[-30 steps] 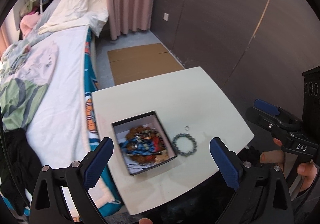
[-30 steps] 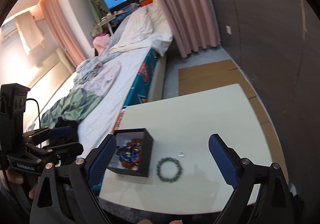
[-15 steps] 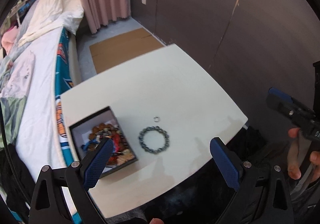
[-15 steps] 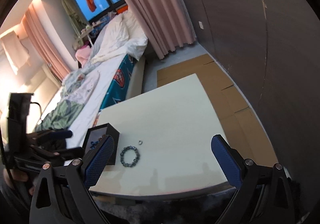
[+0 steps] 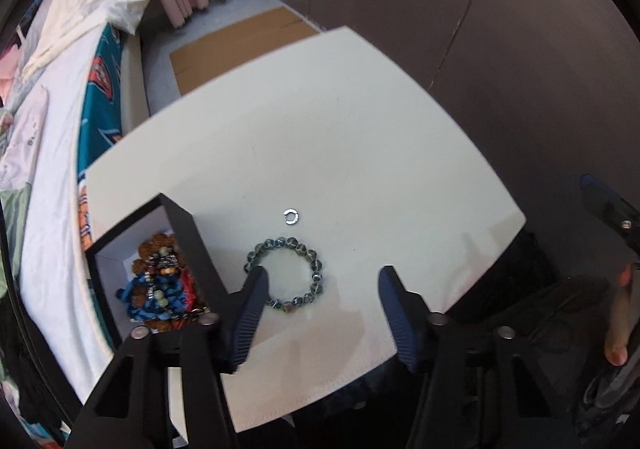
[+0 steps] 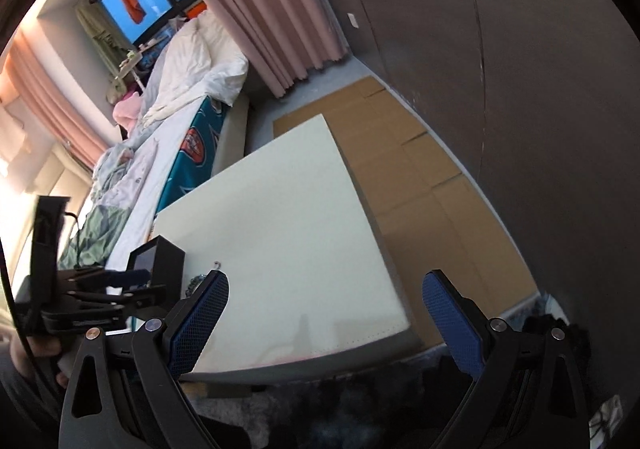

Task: Organize jewelry
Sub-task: 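Move the open left tool over the blue-grey bead bracelet, then grasp and lift the blue-grey bead bracelet with the left tool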

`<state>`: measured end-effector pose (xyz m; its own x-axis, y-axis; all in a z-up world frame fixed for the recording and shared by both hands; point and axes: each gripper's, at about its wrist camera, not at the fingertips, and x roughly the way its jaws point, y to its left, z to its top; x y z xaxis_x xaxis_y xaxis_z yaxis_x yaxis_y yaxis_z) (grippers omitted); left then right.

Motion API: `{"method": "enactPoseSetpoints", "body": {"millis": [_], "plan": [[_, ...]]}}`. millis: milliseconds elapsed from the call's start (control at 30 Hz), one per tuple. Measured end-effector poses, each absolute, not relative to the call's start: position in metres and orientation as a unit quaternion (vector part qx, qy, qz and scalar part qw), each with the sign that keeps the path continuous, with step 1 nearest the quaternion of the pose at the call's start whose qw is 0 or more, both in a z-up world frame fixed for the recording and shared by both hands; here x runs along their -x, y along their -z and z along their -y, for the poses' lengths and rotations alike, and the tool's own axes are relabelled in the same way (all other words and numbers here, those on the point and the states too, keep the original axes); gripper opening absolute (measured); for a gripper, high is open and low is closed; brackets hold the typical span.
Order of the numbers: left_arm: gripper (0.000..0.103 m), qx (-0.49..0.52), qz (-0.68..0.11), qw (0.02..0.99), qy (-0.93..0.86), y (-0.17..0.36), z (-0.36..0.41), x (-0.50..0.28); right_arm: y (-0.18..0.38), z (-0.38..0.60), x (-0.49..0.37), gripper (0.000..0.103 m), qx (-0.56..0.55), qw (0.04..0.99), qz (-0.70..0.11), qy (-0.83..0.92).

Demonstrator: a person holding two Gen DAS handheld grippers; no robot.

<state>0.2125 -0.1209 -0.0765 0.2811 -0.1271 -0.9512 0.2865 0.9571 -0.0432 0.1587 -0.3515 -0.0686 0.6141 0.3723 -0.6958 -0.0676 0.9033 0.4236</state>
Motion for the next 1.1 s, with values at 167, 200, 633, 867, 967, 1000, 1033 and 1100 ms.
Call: {"method": "enactPoseSetpoints", "body": {"millis": [167,200,633,867,967,1000,1033,1100], "plan": [[0.047,-0.083,-0.614,0.777,0.116,0.105,0.129,-0.225,0.077,0.356,-0.164,0.098,-0.192,0.873,-0.429,-0.128],[0.044,-0.082,-0.619,0.773,0.113,0.111,0.129,-0.227,0.080,0.358,-0.166,0.098,-0.195,0.871,-0.432,-0.128],[0.028,-0.082,-0.644,0.754,0.106,0.143,0.136,-0.235,0.093,0.341,-0.180,0.098,-0.166,0.864,-0.458,-0.125],[0.010,-0.077,-0.632,0.762,0.117,0.144,0.135,-0.232,0.095,0.330,-0.186,0.098,-0.160,0.861,-0.467,-0.120],[0.010,-0.083,-0.612,0.777,0.123,0.132,0.135,-0.228,0.093,0.319,-0.188,0.098,-0.149,0.862,-0.468,-0.124],[0.010,-0.081,-0.607,0.780,0.125,0.129,0.135,-0.227,0.093,0.315,-0.188,0.098,-0.147,0.862,-0.469,-0.125],[0.010,-0.078,-0.598,0.787,0.131,0.120,0.134,-0.225,0.093,0.311,-0.189,0.098,-0.145,0.861,-0.472,-0.126],[0.009,-0.077,-0.586,0.795,0.134,0.109,0.132,-0.224,0.094,0.306,-0.189,0.098,-0.141,0.861,-0.472,-0.128]]}}
